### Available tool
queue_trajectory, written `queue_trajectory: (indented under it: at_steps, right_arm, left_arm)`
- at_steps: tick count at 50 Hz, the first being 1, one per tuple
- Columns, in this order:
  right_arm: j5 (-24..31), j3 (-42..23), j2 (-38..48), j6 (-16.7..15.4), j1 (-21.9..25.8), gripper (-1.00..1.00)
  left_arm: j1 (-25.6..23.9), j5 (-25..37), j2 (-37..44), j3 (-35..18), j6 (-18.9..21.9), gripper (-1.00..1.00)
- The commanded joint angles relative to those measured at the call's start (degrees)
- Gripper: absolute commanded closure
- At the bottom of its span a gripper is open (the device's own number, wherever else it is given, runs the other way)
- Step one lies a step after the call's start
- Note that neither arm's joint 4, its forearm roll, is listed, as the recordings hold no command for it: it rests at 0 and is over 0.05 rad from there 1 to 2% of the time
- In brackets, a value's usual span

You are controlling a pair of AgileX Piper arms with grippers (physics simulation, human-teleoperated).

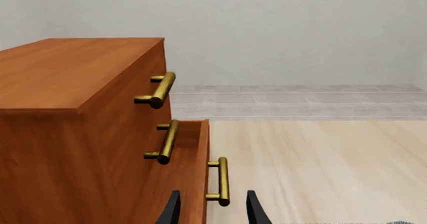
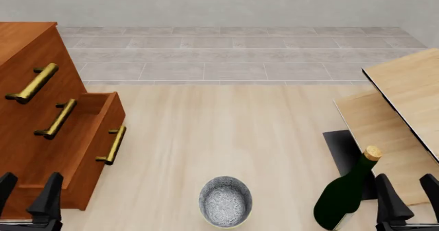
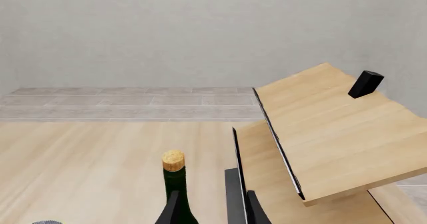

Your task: Close the bottom drawer of the cabinet.

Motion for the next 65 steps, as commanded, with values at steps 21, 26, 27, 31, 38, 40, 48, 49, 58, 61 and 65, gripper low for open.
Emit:
queue_trajectory:
  at_steps: [21,26,27,31,38,40,48,49,58,61,65]
  right_arm:
    - [0.0,-0.1,0.2,0.3,0.2,-1.0]
    - [0.1,-0.2,0.3,0.4,0.3,-1.0]
    - [0.1,-0.1,0.2,0.4,0.3,-1.0]
    - [0.1,-0.1,0.2,0.4,0.2,-1.0]
    - [0.2,-0.2,0.3,0.6,0.1,-1.0]
    - [0.1,-0.1,0.3,0.7,0.1,-1.0]
    - [0.0,-0.1,0.2,1.0,-0.1,-1.0]
    - [0.1,-0.2,0.2,1.0,-0.1,-1.0]
    - [0.0,-0.1,0.2,1.3,-0.3,-1.0]
    - [0.0,-0.1,0.1,1.2,-0.3,-1.0]
    - [0.1,-0.2,0.1,1.3,-0.4,-1.0]
  left_arm:
    - [-3.7,-4.2,4.6,-0.6,0.0,-1.0]
    - [-5.7,-8.3,9.2,-0.3,0.7,-1.0]
    - [-5.6,-9.3,10.2,-0.4,0.5,-1.0]
    - [-6.5,-11.3,12.4,-0.5,-0.2,-1.0]
    - [-8.9,-13.9,16.5,-2.0,-2.1,-1.0]
    - [-9.2,-14.1,16.6,-2.2,-2.2,-1.0]
    - [-14.3,-14.1,18.2,-3.9,-3.5,-1.0]
    - [-14.9,-14.4,19.0,-4.0,-3.7,-1.0]
    - [-19.6,-15.0,22.4,-5.6,-5.5,-1.0]
    - [-20.6,-15.3,23.5,-6.0,-5.8,-1.0]
    - [-22.5,-16.6,27.3,-6.6,-6.9,-1.0]
